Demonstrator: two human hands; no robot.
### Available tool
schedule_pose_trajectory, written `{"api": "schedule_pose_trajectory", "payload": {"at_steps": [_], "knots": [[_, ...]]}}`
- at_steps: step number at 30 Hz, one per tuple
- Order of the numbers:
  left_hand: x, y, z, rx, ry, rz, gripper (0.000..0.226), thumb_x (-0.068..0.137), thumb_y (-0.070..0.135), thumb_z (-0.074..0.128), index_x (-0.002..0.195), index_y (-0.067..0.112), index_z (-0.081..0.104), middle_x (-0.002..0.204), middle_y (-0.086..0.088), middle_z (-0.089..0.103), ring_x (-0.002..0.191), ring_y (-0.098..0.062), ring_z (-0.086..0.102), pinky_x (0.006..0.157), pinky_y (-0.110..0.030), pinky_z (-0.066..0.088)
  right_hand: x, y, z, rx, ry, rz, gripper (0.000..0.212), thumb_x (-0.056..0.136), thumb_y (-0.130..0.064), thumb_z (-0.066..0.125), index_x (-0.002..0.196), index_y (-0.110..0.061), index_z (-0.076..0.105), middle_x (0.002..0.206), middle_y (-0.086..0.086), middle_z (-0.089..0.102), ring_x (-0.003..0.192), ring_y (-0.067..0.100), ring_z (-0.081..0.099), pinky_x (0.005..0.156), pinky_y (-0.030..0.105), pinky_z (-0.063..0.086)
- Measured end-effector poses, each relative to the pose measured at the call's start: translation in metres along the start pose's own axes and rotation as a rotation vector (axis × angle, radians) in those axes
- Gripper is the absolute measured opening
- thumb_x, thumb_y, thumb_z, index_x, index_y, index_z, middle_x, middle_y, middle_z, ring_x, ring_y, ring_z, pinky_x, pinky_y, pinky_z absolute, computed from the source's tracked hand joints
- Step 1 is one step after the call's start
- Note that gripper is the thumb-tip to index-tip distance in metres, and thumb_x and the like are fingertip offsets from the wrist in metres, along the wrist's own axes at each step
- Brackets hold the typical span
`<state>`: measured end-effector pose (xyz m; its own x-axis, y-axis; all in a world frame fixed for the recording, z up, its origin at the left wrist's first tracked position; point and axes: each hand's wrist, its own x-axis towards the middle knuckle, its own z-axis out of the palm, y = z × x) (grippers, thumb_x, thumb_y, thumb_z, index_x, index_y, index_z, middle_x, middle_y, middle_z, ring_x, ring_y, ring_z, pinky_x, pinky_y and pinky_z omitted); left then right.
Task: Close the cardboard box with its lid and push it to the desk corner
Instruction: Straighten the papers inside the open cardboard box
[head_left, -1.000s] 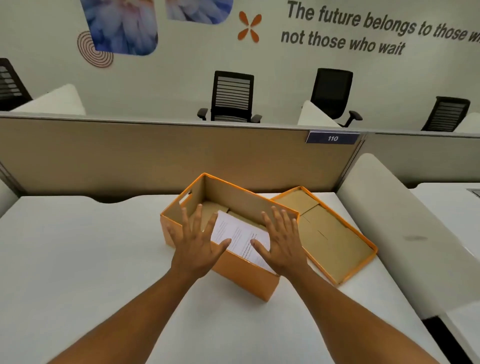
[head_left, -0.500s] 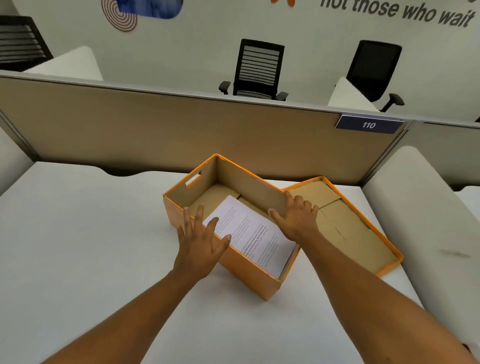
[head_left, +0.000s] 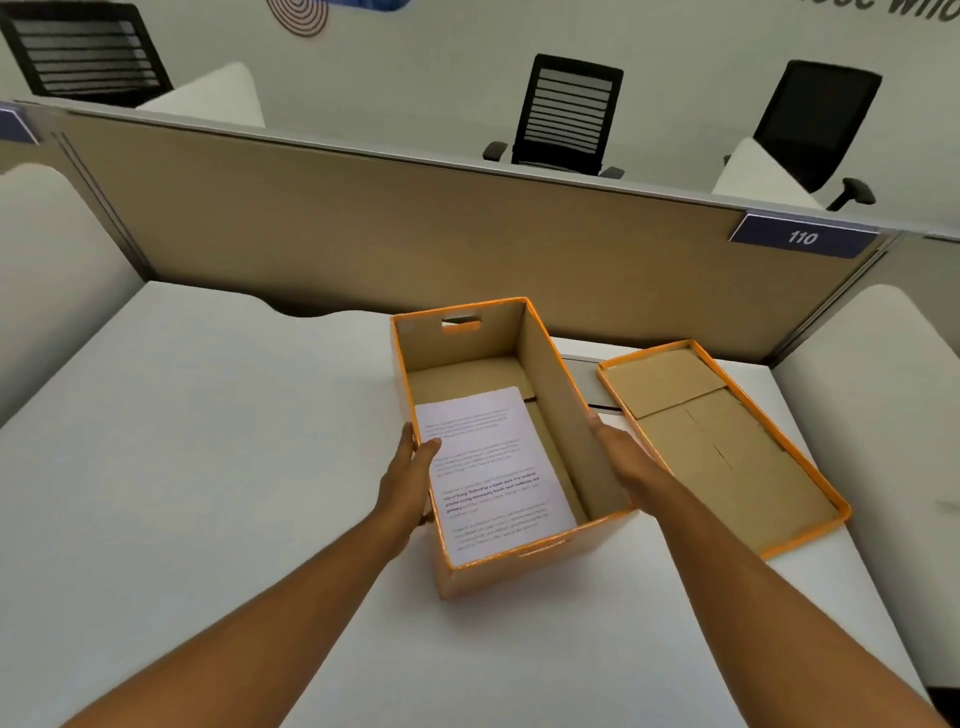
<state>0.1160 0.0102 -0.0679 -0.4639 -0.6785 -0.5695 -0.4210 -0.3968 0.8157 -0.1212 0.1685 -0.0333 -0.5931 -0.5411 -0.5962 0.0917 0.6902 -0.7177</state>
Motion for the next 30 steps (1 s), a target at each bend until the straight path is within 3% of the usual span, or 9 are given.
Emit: {"api": "schedule_pose_trajectory", "payload": {"at_steps": [2, 4, 7, 11, 16, 18, 22, 27, 30], "knots": [[-0.01, -0.013, -0.028, 0.039, -0.007, -0.007, 0.035, 0.1, 0.053, 0.042, 0.132, 0.064, 0.048, 0.119, 0.009, 0.076, 0.096, -0.015, 0.073, 0.06, -0.031, 0.056, -0.018, 0.015, 0.033, 0.006, 0.017, 0.016, 0.073, 0.107, -0.062, 0.024, 0.159, -0.017, 0.044, 0.163, 0.011, 0.046, 0.148, 0.033, 0.044, 0.123, 0.054, 0.036], [-0.013, -0.009, -0.039, 0.031, 0.004, 0.005, 0.036, 0.094, 0.053, 0.042, 0.126, 0.066, 0.053, 0.114, 0.01, 0.077, 0.095, -0.018, 0.075, 0.066, -0.037, 0.062, -0.026, 0.022, 0.046, 0.082, 0.081, -0.002, 0.068, 0.108, -0.058, 0.027, 0.156, -0.015, 0.049, 0.159, 0.013, 0.051, 0.144, 0.035, 0.05, 0.119, 0.055, 0.041], [-0.011, 0.014, -0.056, 0.082, -0.001, 0.097, 0.043, 0.091, 0.05, 0.044, 0.13, 0.062, 0.056, 0.115, 0.01, 0.077, 0.101, -0.022, 0.075, 0.087, -0.051, 0.062, -0.037, 0.018, 0.06, 0.142, 0.162, -0.062, 0.063, 0.109, -0.056, 0.031, 0.148, -0.016, 0.059, 0.15, 0.012, 0.061, 0.135, 0.033, 0.058, 0.115, 0.054, 0.046], [-0.002, 0.033, -0.075, 0.109, -0.014, 0.14, 0.046, 0.102, 0.045, 0.039, 0.146, 0.046, 0.052, 0.117, 0.013, 0.072, 0.11, -0.021, 0.069, 0.09, -0.047, 0.054, -0.053, 0.014, 0.081, 0.174, 0.227, -0.105, 0.062, 0.107, -0.059, 0.028, 0.148, -0.023, 0.059, 0.146, 0.007, 0.065, 0.133, 0.032, 0.06, 0.114, 0.054, 0.047], [-0.008, 0.014, -0.122, 0.159, -0.042, 0.098, 0.048, 0.105, 0.045, 0.039, 0.153, 0.04, 0.045, 0.144, 0.008, 0.056, 0.139, -0.029, 0.05, 0.097, -0.046, 0.042, -0.087, 0.022, 0.131, 0.177, 0.21, -0.109, 0.061, 0.107, -0.061, 0.027, 0.148, -0.028, 0.058, 0.146, 0.002, 0.064, 0.137, 0.029, 0.058, 0.116, 0.054, 0.045], [-0.011, 0.001, -0.14, 0.171, -0.051, 0.088, 0.048, 0.107, 0.043, 0.039, 0.155, 0.039, 0.041, 0.149, 0.007, 0.052, 0.136, -0.025, 0.049, 0.094, -0.043, 0.04, -0.099, 0.028, 0.152, 0.181, 0.211, -0.077, 0.061, 0.106, -0.062, 0.028, 0.148, -0.029, 0.058, 0.147, 0.001, 0.064, 0.139, 0.028, 0.057, 0.118, 0.054, 0.043], [-0.014, -0.016, -0.158, 0.161, -0.101, 0.042, 0.045, 0.107, 0.045, 0.037, 0.152, 0.044, 0.043, 0.133, 0.009, 0.06, 0.111, -0.016, 0.06, 0.084, -0.043, 0.049, -0.113, 0.032, 0.169, 0.162, 0.229, -0.033, 0.057, 0.106, -0.061, 0.033, 0.144, -0.031, 0.062, 0.142, -0.003, 0.067, 0.133, 0.025, 0.06, 0.115, 0.052, 0.046], [-0.014, -0.012, -0.163, 0.131, -0.157, 0.063, 0.036, 0.105, 0.056, 0.038, 0.14, 0.051, 0.043, 0.13, 0.013, 0.054, 0.123, -0.021, 0.048, 0.097, -0.06, 0.041, -0.107, 0.002, 0.159, 0.119, 0.24, 0.123, 0.064, 0.098, -0.074, 0.034, 0.125, -0.028, 0.069, 0.124, 0.005, 0.073, 0.115, 0.032, 0.068, 0.104, 0.057, 0.054], [-0.01, -0.002, -0.161, 0.11, -0.172, 0.031, 0.055, 0.102, 0.068, 0.032, 0.151, 0.046, 0.041, 0.149, 0.012, 0.056, 0.137, -0.029, 0.049, 0.107, -0.065, 0.036, -0.098, -0.017, 0.161, 0.168, 0.25, 0.108, 0.073, 0.102, -0.072, 0.026, 0.146, -0.024, 0.059, 0.144, 0.01, 0.064, 0.131, 0.033, 0.061, 0.113, 0.056, 0.048]]}}
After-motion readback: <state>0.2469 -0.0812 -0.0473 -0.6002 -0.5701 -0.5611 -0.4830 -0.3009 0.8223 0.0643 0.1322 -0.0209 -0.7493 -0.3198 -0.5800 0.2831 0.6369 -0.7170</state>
